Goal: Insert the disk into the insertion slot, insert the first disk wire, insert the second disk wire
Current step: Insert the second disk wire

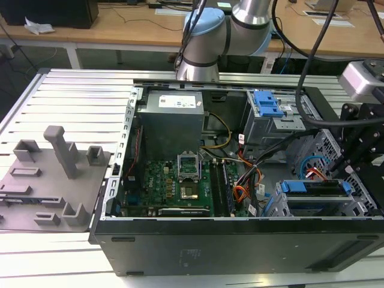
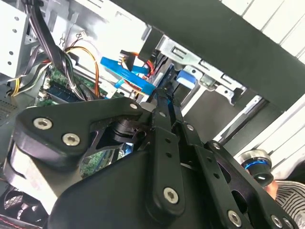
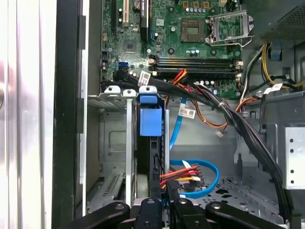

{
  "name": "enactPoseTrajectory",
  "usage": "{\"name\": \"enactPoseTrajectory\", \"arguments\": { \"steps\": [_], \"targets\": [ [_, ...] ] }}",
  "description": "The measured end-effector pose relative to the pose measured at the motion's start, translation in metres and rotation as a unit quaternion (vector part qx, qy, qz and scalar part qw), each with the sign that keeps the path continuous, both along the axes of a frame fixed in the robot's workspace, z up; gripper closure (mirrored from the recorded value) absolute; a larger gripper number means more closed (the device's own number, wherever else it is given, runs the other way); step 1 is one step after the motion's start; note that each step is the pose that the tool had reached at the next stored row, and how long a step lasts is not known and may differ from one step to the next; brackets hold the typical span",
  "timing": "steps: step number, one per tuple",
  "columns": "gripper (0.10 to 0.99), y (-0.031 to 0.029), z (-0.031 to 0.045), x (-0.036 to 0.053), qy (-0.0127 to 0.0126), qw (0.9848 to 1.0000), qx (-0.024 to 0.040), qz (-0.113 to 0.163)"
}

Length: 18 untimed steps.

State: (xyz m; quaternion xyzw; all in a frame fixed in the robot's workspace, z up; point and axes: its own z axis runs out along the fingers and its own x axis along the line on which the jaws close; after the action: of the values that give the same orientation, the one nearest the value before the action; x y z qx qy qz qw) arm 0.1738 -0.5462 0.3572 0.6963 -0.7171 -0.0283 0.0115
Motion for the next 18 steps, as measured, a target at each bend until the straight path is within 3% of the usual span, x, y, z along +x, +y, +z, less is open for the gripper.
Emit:
{"name": "enactPoseTrajectory", "arguments": {
  "steps": [7,18],
  "targets": [
    [0.922,0.0000,-0.0039,0.0098,0.0006,1.0000,-0.0002,-0.001],
    [0.922,0.0000,-0.0094,0.0138,0.0006,1.0000,0.0000,-0.001]
  ]
}}
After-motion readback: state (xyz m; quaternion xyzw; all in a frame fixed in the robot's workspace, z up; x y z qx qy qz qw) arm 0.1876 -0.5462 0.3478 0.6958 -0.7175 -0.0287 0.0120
